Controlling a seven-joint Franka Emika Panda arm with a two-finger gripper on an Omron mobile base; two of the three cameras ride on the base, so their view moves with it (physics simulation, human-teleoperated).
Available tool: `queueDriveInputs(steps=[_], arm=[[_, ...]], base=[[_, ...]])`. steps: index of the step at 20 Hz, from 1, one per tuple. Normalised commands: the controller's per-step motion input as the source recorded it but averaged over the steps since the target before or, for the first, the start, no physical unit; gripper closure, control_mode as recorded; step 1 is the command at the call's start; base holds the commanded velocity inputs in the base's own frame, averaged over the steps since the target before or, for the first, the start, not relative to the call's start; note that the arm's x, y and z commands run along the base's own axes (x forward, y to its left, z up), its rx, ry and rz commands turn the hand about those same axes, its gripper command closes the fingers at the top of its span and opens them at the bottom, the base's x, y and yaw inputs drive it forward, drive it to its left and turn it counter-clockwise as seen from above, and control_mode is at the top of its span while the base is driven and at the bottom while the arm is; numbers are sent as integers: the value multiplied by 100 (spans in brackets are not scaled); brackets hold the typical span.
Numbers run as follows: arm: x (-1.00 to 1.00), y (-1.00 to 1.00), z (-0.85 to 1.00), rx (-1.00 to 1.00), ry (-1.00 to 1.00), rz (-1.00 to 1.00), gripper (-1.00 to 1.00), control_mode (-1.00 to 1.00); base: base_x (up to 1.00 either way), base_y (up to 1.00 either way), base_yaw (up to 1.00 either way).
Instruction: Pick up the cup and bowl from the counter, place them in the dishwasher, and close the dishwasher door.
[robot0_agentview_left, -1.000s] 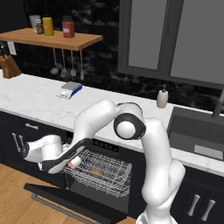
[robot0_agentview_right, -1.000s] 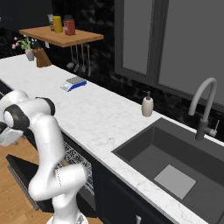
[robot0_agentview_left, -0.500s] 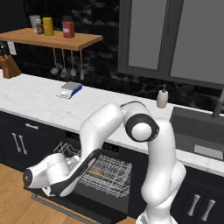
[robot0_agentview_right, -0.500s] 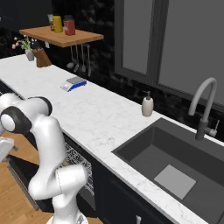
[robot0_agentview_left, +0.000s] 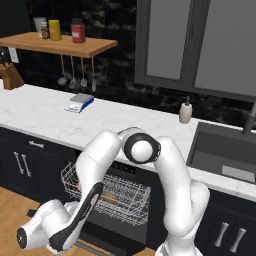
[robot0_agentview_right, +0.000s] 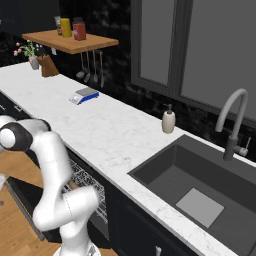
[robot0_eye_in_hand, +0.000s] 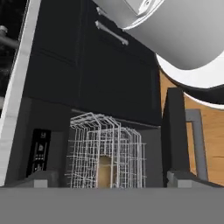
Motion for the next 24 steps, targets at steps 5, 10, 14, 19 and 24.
queueDriveInputs(steps=[5,10,14,19,24], arm=[[-32,42,-73,-41,1,6,-100,-100],[-19,20,-56,-37,0,2,-100,-100],[3,1,-55,-30,-2,0,-100,-100],[28,0,-54,-21,-4,0,-100,-100],[46,0,-51,-9,-6,0,-100,-100]], base=[[0,0,0],[0,0,0],[0,0,0],[0,0,0],[0,0,0]])
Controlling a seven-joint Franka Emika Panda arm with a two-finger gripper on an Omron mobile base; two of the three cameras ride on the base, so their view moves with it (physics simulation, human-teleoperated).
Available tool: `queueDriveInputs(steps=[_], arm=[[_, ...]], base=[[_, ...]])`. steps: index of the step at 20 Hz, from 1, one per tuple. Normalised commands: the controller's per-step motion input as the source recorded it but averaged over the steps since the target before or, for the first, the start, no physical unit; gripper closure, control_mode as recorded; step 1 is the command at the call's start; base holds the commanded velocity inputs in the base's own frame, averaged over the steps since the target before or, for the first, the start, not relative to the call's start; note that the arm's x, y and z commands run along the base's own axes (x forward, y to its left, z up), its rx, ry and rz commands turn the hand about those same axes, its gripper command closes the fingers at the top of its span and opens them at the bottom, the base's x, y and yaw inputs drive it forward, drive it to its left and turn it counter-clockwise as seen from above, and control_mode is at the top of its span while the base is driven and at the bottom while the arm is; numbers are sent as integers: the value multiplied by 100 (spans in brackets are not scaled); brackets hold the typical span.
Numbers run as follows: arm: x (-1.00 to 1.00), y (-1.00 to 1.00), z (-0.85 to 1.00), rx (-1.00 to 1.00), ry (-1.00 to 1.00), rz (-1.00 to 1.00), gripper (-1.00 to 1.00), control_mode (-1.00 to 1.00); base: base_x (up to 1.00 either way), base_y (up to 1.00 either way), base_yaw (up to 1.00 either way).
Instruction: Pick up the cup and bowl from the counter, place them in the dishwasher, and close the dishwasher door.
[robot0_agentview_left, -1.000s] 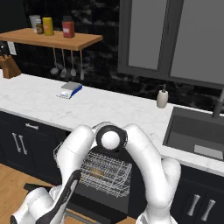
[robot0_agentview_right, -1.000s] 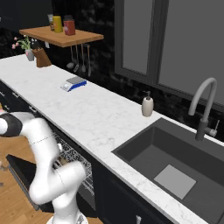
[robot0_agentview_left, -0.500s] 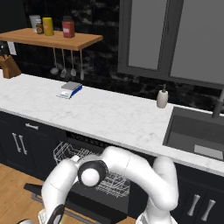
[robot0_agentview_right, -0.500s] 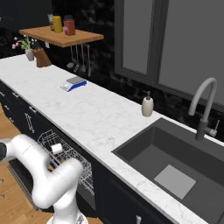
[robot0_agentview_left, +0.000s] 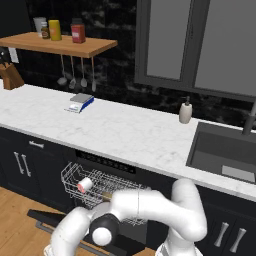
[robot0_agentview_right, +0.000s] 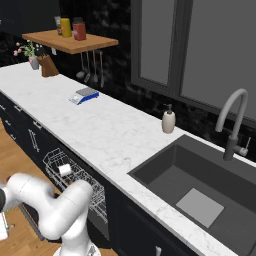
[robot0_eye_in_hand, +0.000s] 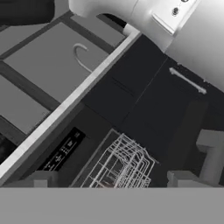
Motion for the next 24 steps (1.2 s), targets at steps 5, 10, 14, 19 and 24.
queueDriveInputs(steps=[5,10,14,19,24], arm=[[39,0,-59,-3,-2,1,-100,-100],[36,0,-60,-1,0,0,-100,-100],[49,0,-55,0,0,0,-100,-100],[36,0,-61,0,0,0,-100,-100],[11,2,-50,0,0,1,-100,-100]], base=[[0,0,0],[0,0,0],[0,0,0],[0,0,0],[0,0,0]])
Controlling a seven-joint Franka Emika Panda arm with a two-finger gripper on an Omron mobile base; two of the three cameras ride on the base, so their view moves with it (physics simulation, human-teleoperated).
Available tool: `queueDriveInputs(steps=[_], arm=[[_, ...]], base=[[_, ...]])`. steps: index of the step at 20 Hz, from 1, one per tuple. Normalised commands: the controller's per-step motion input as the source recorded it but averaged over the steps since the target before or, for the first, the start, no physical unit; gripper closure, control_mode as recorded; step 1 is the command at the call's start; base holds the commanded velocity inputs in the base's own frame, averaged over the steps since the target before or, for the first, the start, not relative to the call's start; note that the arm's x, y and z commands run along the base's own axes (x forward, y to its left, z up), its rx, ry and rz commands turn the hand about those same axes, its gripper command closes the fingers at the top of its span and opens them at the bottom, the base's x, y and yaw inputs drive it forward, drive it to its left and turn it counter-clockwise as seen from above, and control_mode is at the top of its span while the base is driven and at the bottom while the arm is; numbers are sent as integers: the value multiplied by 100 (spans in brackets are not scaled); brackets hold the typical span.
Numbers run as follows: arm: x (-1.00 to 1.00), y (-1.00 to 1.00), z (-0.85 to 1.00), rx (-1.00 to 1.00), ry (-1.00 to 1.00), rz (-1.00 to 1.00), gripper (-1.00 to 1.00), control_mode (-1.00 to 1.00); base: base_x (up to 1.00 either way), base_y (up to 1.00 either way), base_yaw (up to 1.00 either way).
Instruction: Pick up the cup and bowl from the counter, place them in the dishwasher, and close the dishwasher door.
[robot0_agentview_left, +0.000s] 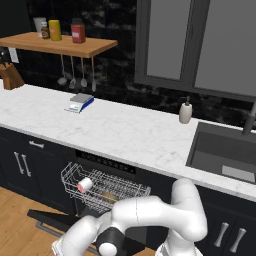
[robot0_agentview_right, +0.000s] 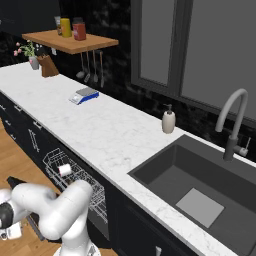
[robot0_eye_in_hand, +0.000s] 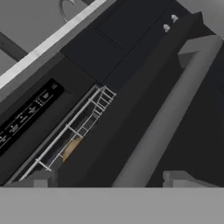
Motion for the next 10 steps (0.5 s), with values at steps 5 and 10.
queueDriveInputs(steps=[5,10], arm=[[26,0,-40,0,0,1,-100,-100],[69,-11,-14,0,0,0,-100,-100]], base=[[0,0,0],[0,0,0]])
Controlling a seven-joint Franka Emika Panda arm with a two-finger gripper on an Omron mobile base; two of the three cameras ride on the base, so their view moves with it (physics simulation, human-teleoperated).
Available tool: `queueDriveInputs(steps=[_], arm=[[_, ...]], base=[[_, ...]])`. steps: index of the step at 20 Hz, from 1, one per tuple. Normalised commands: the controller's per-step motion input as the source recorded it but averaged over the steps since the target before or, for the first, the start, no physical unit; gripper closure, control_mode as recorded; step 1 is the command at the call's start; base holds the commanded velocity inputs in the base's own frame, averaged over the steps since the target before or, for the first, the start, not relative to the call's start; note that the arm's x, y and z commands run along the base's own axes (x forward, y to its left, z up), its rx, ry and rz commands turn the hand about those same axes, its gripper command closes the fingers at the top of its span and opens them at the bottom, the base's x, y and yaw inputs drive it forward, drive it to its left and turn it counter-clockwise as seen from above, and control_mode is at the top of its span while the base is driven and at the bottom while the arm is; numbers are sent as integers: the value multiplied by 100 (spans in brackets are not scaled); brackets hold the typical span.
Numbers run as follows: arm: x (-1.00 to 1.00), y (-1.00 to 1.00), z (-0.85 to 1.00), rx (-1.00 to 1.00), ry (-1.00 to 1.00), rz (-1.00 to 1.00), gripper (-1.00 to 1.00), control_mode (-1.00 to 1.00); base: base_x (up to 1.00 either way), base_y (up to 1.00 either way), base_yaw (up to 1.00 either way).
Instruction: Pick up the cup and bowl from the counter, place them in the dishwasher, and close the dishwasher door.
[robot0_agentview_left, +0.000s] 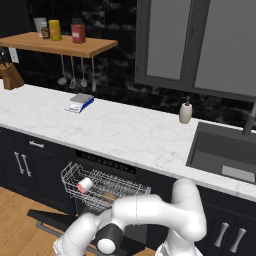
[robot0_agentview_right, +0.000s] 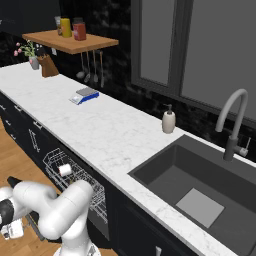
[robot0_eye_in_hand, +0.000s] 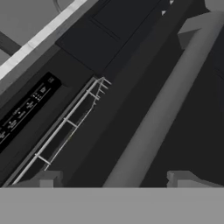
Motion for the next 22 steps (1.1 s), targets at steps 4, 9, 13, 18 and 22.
queueDriveInputs(steps=[4,9,13,18,22], arm=[[83,-30,4,-5,-8,0,-100,-100],[95,-49,30,-8,-10,0,-100,-100],[98,-63,35,-11,-12,0,-100,-100],[100,-77,41,-3,-3,0,-100,-100],[100,-91,40,0,0,0,-100,-100]], base=[[0,0,0],[0,0,0],[0,0,0],[0,0,0],[0,0,0]])
